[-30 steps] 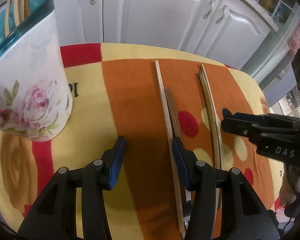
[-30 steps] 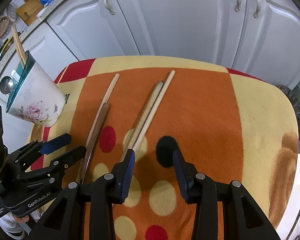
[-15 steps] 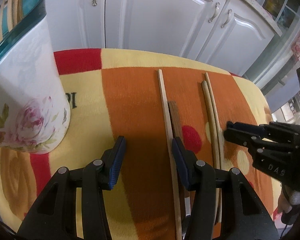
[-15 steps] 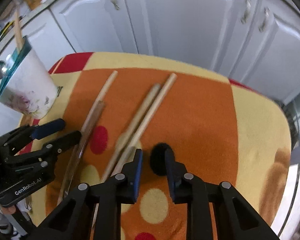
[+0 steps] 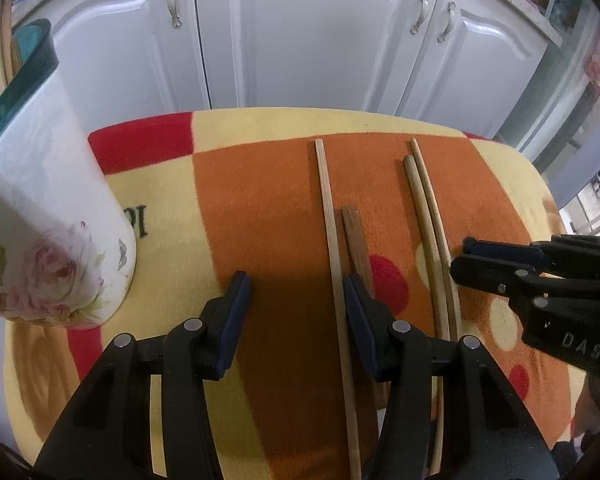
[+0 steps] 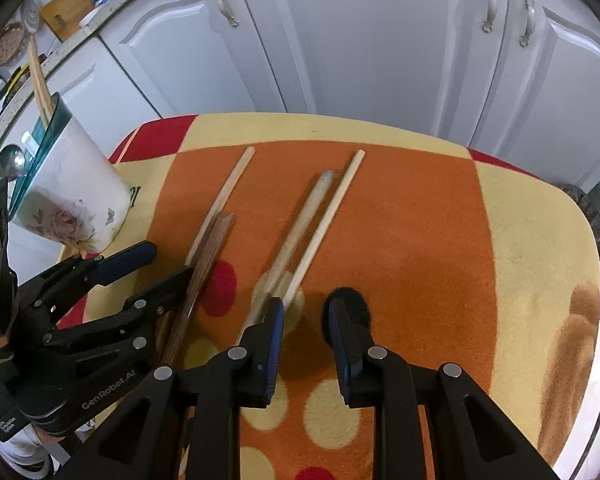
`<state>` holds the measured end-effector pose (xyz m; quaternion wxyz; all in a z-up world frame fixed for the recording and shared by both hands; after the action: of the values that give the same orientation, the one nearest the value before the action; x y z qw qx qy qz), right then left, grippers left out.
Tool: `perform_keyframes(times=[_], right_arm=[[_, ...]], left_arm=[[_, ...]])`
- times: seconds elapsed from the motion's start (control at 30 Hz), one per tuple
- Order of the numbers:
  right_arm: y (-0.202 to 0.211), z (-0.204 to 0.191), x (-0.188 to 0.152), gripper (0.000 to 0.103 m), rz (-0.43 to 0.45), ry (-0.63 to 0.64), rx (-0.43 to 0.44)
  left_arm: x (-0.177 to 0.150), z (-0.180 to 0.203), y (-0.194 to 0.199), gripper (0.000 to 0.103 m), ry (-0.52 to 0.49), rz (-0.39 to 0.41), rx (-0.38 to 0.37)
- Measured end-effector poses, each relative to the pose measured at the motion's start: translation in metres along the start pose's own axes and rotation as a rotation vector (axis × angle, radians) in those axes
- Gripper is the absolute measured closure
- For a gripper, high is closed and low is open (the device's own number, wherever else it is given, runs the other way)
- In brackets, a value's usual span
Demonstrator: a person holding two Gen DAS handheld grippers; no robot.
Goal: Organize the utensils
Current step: 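Lower both open tools onto the wooden chopsticks lying on the cloth, then grasp a wooden chopstick with the left tool while the right tool grasps another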
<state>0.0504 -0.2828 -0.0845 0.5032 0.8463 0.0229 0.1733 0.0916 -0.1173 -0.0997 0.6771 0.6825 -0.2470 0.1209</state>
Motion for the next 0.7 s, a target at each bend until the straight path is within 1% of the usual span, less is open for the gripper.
perform_keyframes(times=[0.07,0.17,0.23,0.27,0.3,0.37,0.4,0.47,0.57,0.7], right_arm=[[-0.001,0.001,0.002,0.082,-0.003,-0.004,0.01],[-0.007,-0.005,0.005,0.081,-0.009,0.0,0.025],[-0.013,-0.012,0.007,0.081,-0.004,0.035,0.005],[-0.014,-0.015,0.008,0.081,-0.003,0.055,-0.008],[-0.014,-0.016,0.008,0.085,-0.006,0.069,-0.016],[-0.014,-0.015,0.006,0.092,-0.012,0.082,-0.005],[-0.011,-0.013,0.003,0.093,-0.016,0.083,0.0],[-0.005,-0.008,-0.005,0.094,-0.027,0.093,-0.005],[0.008,0.001,-0.025,0.095,-0.057,0.097,0.01],[0.022,0.015,-0.051,0.095,-0.078,0.054,0.07]], left_arm=[[0.0,-0.001,0.0,0.056,0.002,0.0,-0.003],[-0.001,-0.002,0.0,0.064,0.002,0.002,0.008],[-0.001,-0.004,0.0,0.073,0.004,0.005,0.003],[-0.002,-0.004,0.0,0.08,0.006,0.006,-0.004],[-0.002,-0.006,0.0,0.087,0.01,0.003,-0.013],[-0.004,-0.012,0.001,0.095,0.033,-0.01,-0.045],[-0.005,-0.015,0.002,0.098,0.042,-0.016,-0.058],[-0.011,-0.019,0.006,0.098,0.052,-0.026,-0.077],[-0.026,-0.024,0.015,0.099,0.051,-0.047,-0.105],[-0.051,-0.032,0.031,0.099,0.036,-0.078,-0.133]])
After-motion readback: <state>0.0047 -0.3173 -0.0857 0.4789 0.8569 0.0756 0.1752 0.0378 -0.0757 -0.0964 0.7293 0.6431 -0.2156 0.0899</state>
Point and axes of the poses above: each gripper's, at about its wrist camera, not at the fingertips, and y roughly against the way its jaws point, z to its right, x to its top, the point moved 2 cm from there along -y, roughly the way its jaws point, and after that the axes turned 8 degrees about x, right-handed, at the moved point
